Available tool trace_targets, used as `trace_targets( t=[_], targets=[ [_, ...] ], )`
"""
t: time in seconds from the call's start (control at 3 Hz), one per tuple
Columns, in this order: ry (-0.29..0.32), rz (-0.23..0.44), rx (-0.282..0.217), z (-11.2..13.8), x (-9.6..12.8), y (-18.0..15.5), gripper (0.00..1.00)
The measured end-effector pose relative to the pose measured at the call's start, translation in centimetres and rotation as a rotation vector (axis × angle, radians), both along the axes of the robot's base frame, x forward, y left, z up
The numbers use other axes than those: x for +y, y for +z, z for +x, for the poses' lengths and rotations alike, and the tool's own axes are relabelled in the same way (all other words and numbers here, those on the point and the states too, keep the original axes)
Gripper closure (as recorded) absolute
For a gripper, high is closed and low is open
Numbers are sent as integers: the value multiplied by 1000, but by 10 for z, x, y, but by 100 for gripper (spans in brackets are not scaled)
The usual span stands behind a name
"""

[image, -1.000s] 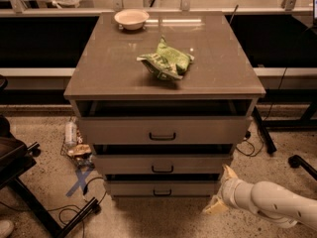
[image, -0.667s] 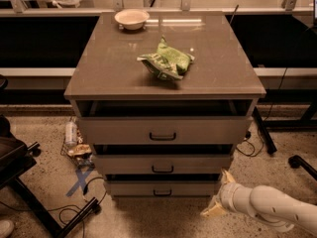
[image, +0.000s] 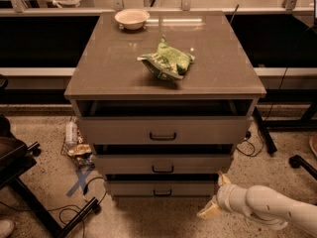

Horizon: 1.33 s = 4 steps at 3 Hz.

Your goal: Open bottom drawer

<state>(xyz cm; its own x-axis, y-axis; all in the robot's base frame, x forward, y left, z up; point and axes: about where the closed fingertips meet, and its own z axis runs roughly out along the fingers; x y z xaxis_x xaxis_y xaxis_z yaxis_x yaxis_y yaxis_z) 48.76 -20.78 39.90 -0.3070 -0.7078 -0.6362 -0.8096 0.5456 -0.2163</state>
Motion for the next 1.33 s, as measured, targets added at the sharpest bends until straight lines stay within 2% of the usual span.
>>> trace_targets(
  t=[0.33,0.67,1.0,1.33],
  targets=[
    [2,42,39,6,-2,-41,0],
    [34,95,52,18,-3,-94,0],
    [60,121,43,28,-2,-118,0],
    [105,119,36,50,6,-133,0]
  ],
)
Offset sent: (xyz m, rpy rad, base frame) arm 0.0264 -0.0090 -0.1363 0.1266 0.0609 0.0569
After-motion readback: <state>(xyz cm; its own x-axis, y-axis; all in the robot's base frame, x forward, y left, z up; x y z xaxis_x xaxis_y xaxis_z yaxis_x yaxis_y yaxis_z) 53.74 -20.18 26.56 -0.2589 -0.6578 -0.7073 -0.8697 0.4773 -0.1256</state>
